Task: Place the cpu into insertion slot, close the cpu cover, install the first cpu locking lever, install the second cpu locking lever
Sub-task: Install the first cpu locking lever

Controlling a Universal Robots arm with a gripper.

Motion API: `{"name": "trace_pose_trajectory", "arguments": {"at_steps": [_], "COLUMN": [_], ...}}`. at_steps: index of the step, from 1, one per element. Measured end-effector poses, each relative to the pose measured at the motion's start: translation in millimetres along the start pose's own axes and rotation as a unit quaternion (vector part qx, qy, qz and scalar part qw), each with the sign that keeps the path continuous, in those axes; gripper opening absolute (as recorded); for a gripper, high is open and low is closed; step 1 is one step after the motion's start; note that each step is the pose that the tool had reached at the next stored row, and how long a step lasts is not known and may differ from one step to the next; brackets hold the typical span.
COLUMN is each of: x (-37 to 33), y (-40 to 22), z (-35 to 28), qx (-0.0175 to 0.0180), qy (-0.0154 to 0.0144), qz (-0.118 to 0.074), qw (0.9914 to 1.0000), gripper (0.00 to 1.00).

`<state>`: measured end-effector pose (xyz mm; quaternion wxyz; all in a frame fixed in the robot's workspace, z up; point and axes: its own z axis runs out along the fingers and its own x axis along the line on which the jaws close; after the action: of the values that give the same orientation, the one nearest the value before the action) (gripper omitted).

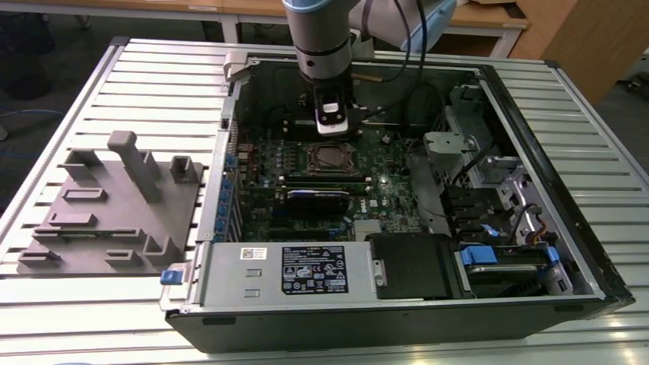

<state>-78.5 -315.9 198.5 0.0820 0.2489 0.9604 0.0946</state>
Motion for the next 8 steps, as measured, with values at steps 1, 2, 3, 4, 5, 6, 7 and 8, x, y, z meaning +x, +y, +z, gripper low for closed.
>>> {"name": "trace_pose_trajectory", "arguments": {"at_steps": [1, 2, 3, 4, 5, 6, 7, 8], "x": [0.6, 1.0, 1.4, 1.7, 1.8, 1.9, 2.1, 2.4], "y": [-0.3, -0.5, -0.7, -0.8, -0.9, -0.8, -0.7, -0.4], "z": [-0.1, -0.2, -0.3, -0.4, -0.4, -0.4, -0.4, -0.4], "qx": [-0.0002, -0.0003, -0.0004, -0.0005, -0.0005, -0.0006, -0.0005, -0.0005], "qy": [-0.0003, -0.0005, -0.0007, -0.0008, -0.0009, -0.0009, -0.0009, -0.0009], "qz": [0.0, 0.0, 0.0, 0.0, 0.0, 0.0, 0.0, 0.0], "qw": [1.0, 1.0, 1.0, 1.0, 1.0, 1.0, 1.0, 1.0], "gripper": [0.1, 0.1, 0.1, 0.1, 0.1, 0.1, 0.1, 0.1]}}
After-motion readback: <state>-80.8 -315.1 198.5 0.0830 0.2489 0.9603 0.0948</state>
